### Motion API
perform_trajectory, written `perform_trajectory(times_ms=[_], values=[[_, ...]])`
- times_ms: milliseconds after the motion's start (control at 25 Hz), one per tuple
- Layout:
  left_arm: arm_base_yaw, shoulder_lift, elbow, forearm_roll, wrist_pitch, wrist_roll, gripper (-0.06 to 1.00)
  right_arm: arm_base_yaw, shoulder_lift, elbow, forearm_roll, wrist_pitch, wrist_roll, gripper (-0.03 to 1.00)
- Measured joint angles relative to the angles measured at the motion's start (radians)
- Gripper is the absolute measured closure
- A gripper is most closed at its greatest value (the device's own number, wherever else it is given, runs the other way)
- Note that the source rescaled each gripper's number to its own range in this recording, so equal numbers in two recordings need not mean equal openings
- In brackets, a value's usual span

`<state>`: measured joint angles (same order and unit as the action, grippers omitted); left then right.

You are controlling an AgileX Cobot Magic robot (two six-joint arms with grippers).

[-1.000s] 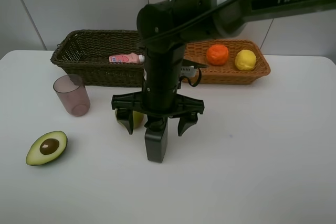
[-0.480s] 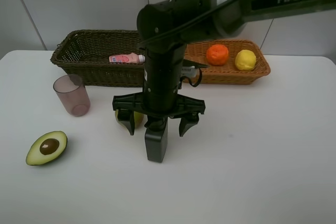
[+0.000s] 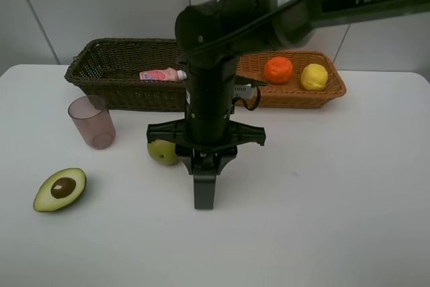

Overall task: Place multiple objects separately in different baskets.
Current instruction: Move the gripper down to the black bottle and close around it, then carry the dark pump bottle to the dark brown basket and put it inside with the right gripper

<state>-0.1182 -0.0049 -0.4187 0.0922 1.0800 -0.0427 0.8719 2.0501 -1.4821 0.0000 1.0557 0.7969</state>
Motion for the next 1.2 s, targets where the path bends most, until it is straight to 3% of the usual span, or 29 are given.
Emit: perform_trajectory(times_ms=[800,1200], values=[[0.0,0.0,0.0,0.0,0.0,0.0,-0.06,0.0,-0.027,-0.003,-0.02,0.005,-0.007,0.68],[0.0,0.0,0.0,0.0,0.0,0.0,-0.06,0.0,-0.05,-0.172,-0.038,0.008,-0.201,0.68]])
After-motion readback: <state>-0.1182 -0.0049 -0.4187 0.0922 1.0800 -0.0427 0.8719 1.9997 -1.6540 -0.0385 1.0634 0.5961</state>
